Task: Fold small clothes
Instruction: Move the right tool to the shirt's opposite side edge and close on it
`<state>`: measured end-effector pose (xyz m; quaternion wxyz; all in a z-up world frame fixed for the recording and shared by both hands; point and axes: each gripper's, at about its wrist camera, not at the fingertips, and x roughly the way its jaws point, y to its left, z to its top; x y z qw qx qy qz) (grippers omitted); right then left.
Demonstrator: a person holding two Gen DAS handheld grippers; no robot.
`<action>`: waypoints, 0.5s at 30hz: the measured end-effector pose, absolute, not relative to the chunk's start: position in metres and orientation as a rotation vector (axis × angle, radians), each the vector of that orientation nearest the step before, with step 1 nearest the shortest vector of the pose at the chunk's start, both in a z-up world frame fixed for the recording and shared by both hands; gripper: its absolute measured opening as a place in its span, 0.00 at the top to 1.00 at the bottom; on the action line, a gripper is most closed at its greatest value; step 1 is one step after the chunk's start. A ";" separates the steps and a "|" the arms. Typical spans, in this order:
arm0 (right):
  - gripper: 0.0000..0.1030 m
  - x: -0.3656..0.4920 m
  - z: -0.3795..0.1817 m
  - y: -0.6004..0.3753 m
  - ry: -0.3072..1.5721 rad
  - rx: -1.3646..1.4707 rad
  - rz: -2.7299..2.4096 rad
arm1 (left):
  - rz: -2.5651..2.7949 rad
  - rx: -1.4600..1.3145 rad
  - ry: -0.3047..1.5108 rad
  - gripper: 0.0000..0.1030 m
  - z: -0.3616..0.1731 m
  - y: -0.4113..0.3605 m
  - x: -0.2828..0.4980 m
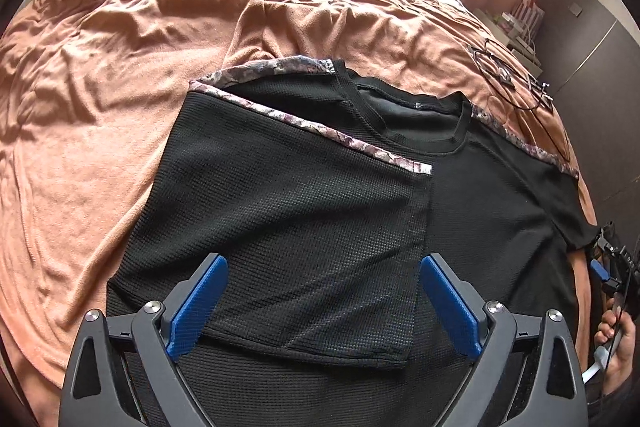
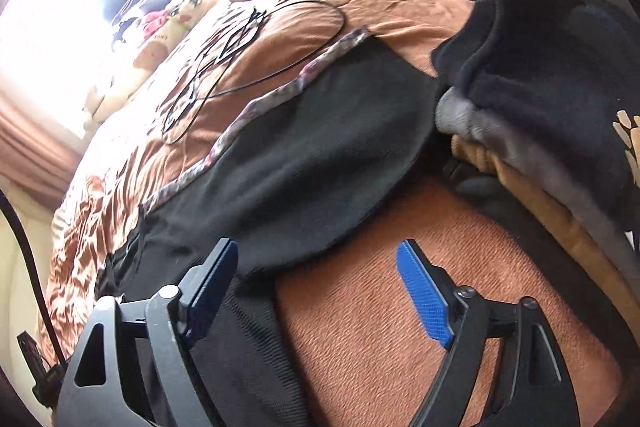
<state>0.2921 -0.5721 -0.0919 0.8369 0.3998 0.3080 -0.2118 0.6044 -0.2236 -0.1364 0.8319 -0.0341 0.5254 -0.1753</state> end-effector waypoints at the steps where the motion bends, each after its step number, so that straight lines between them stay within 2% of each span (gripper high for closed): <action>1: 0.40 0.290 -0.094 -0.574 0.652 0.853 -0.454 | -0.377 -0.075 1.114 0.05 -0.138 -0.226 0.605; 3: 0.55 0.291 -0.100 -0.578 0.661 0.878 -0.464 | -0.388 -0.077 1.111 0.05 -0.140 -0.231 0.606; 5: 0.61 0.295 -0.104 -0.579 0.669 0.882 -0.479 | -0.401 -0.073 1.108 0.05 -0.142 -0.236 0.606; 10: 0.61 0.311 -0.109 -0.583 0.685 0.863 -0.550 | -0.421 -0.056 1.111 0.05 -0.147 -0.243 0.607; 12: 0.69 0.322 -0.113 -0.584 0.697 0.865 -0.567 | -0.422 -0.059 1.113 0.05 -0.149 -0.243 0.608; 15: 0.73 0.338 -0.113 -0.581 0.716 0.809 -0.610 | -0.421 -0.063 1.112 0.05 -0.151 -0.243 0.610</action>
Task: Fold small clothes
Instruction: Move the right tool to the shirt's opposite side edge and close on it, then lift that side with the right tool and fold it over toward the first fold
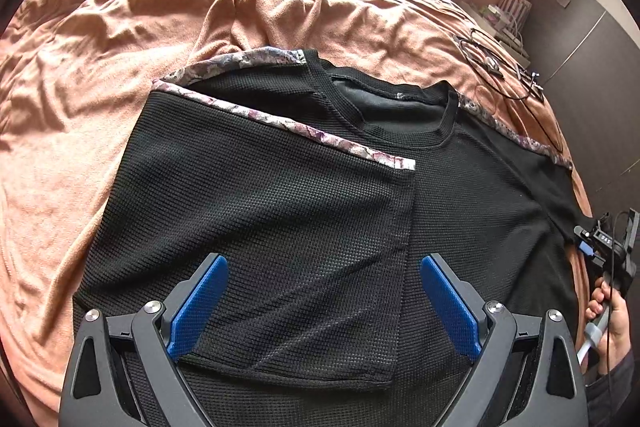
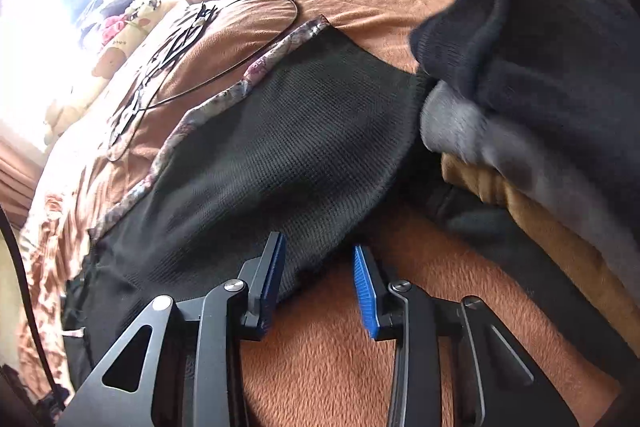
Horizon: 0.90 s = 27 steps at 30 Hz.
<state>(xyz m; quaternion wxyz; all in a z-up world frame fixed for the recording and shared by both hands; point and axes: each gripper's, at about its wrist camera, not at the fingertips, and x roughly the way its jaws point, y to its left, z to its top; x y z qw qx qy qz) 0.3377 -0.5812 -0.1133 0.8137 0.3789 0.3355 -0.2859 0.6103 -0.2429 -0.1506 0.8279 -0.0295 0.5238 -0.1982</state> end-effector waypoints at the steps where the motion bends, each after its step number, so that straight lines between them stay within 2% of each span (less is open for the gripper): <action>1: 0.74 0.343 -0.112 -0.580 0.722 0.786 -0.632 | -0.419 -0.059 1.113 0.05 -0.151 -0.243 0.611; 4: 0.80 0.354 -0.109 -0.580 0.748 0.726 -0.709 | -0.412 -0.056 1.114 0.06 -0.152 -0.242 0.613; 6: 0.94 0.360 -0.107 -0.579 0.755 0.700 -0.721 | -0.408 -0.059 1.114 0.06 -0.153 -0.240 0.613; 8: 0.98 0.363 -0.103 -0.580 0.743 0.691 -0.695 | -0.408 -0.061 1.112 0.06 -0.152 -0.239 0.612; 19: 0.99 0.346 -0.047 -0.562 0.559 0.589 -0.402 | -0.416 -0.066 1.095 0.08 -0.141 -0.237 0.606; 27: 0.99 0.340 -0.027 -0.539 0.504 0.485 -0.203 | -0.402 -0.054 1.079 0.08 -0.129 -0.226 0.598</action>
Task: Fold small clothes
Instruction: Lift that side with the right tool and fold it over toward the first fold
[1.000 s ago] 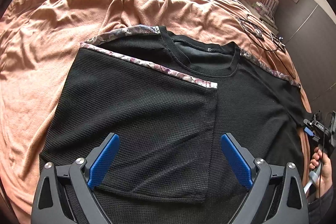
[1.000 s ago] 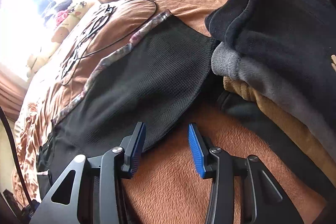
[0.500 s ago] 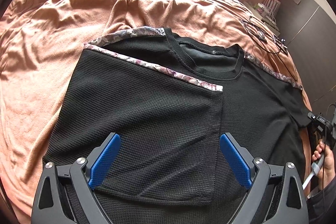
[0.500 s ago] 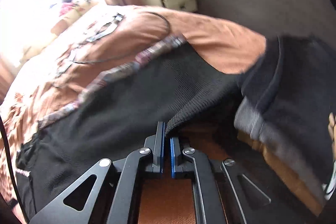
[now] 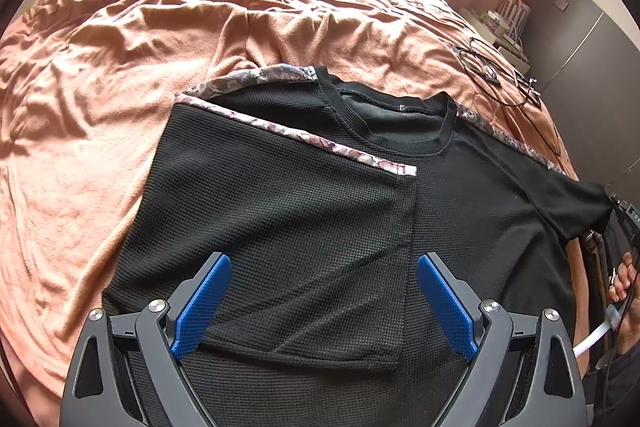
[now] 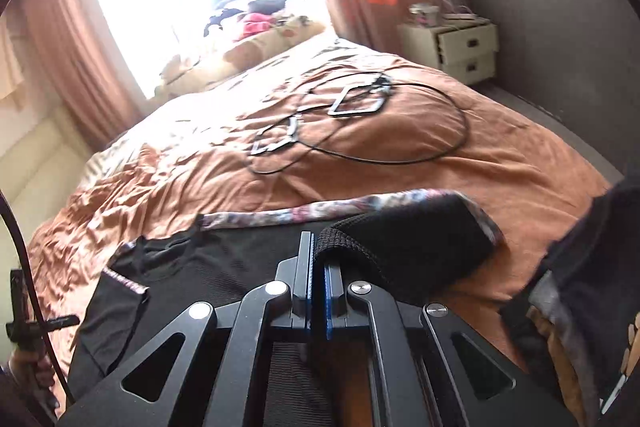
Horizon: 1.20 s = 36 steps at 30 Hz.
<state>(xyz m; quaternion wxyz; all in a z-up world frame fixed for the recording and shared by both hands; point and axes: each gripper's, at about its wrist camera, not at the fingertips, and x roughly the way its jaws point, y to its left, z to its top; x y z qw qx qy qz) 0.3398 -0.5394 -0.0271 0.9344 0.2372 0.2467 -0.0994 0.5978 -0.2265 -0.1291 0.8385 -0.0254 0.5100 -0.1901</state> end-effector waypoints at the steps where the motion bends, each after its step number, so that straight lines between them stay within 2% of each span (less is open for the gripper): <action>1: 0.99 0.341 -0.028 -0.537 0.505 0.479 -0.183 | -0.399 -0.056 1.077 0.08 -0.128 -0.224 0.597; 12: 0.99 0.360 -0.039 -0.508 0.555 0.385 0.069 | -0.371 -0.066 1.071 0.08 -0.121 -0.207 0.591; 20: 0.97 0.382 -0.067 -0.486 0.799 0.301 0.165 | -0.370 -0.075 1.072 0.08 -0.119 -0.204 0.586; 22: 0.87 0.387 -0.077 -0.489 0.876 0.328 0.164 | -0.371 -0.073 1.072 0.08 -0.119 -0.204 0.584; 23: 0.72 0.385 -0.081 -0.493 0.894 0.349 0.164 | -0.372 -0.071 1.072 0.08 -0.119 -0.204 0.583; 24: 0.50 0.381 -0.083 -0.497 0.897 0.366 0.170 | -0.374 -0.070 1.072 0.08 -0.118 -0.204 0.583; 26: 0.28 0.369 -0.083 -0.507 0.888 0.406 0.180 | -0.375 -0.069 1.071 0.08 -0.118 -0.204 0.581; 36: 0.28 0.307 -0.074 -0.576 0.768 0.523 0.017 | -0.376 -0.084 1.072 0.08 -0.122 -0.204 0.574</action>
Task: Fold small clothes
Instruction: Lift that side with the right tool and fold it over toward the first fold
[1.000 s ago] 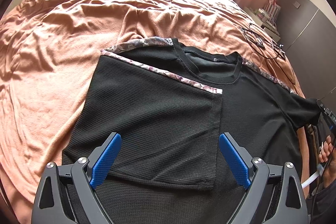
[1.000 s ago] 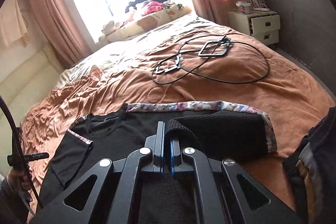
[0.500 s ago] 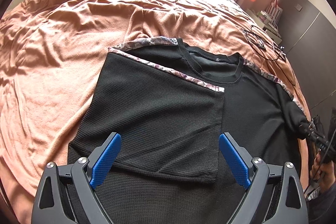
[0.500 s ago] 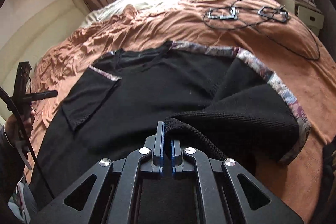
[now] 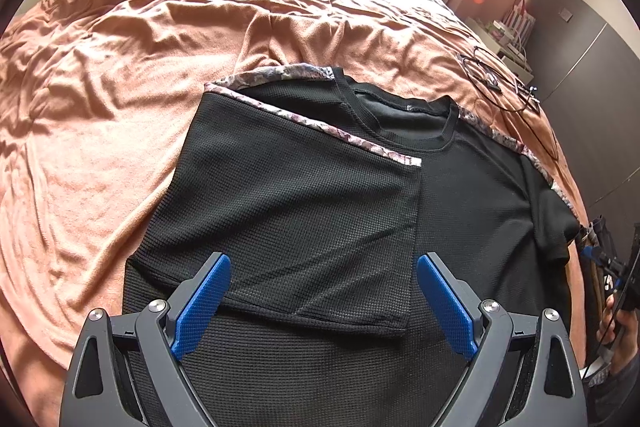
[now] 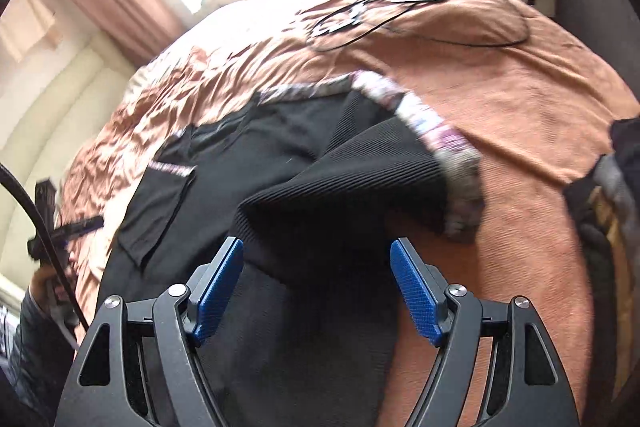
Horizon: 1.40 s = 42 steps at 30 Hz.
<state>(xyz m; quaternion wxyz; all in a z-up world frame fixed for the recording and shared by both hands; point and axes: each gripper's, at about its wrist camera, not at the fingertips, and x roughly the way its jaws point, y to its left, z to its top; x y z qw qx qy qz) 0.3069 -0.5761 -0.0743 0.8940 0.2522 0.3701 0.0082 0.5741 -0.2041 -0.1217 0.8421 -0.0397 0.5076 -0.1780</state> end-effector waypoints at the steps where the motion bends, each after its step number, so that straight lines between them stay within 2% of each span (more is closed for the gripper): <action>1: 0.28 0.305 -0.076 -0.586 0.759 0.537 -0.021 | -0.376 -0.083 1.074 0.08 -0.122 -0.204 0.574; 5: 0.29 0.300 -0.083 -0.593 0.759 0.549 -0.160 | -0.371 -0.072 1.078 0.08 -0.125 -0.204 0.573; 13: 0.29 0.321 -0.103 -0.579 0.879 0.431 -0.265 | -0.347 -0.063 1.089 0.08 -0.134 -0.197 0.577; 14: 0.32 0.334 -0.103 -0.579 0.881 0.423 -0.267 | -0.345 -0.064 1.091 0.08 -0.135 -0.197 0.578; 16: 0.42 0.344 -0.109 -0.577 0.877 0.415 -0.255 | -0.343 -0.063 1.094 0.08 -0.138 -0.196 0.578; 17: 0.52 0.350 -0.113 -0.578 0.877 0.410 -0.256 | -0.343 -0.062 1.096 0.08 -0.139 -0.196 0.579; 18: 0.66 0.353 -0.113 -0.578 0.872 0.403 -0.259 | -0.343 -0.061 1.098 0.08 -0.140 -0.196 0.579; 19: 0.74 0.354 -0.115 -0.579 0.864 0.403 -0.255 | -0.343 -0.059 1.100 0.08 -0.140 -0.196 0.579; 20: 0.87 0.357 -0.113 -0.579 0.856 0.405 -0.247 | -0.343 -0.057 1.100 0.08 -0.141 -0.196 0.579; 22: 0.97 0.356 -0.110 -0.579 0.833 0.413 -0.223 | -0.343 -0.057 1.097 0.08 -0.141 -0.195 0.579; 32: 0.97 0.373 -0.032 -0.522 0.712 0.378 -0.013 | -0.345 -0.085 1.086 0.08 -0.137 -0.186 0.575; 42: 0.97 0.431 -0.018 -0.470 0.745 0.293 0.099 | -0.334 -0.102 1.079 0.08 -0.134 -0.170 0.574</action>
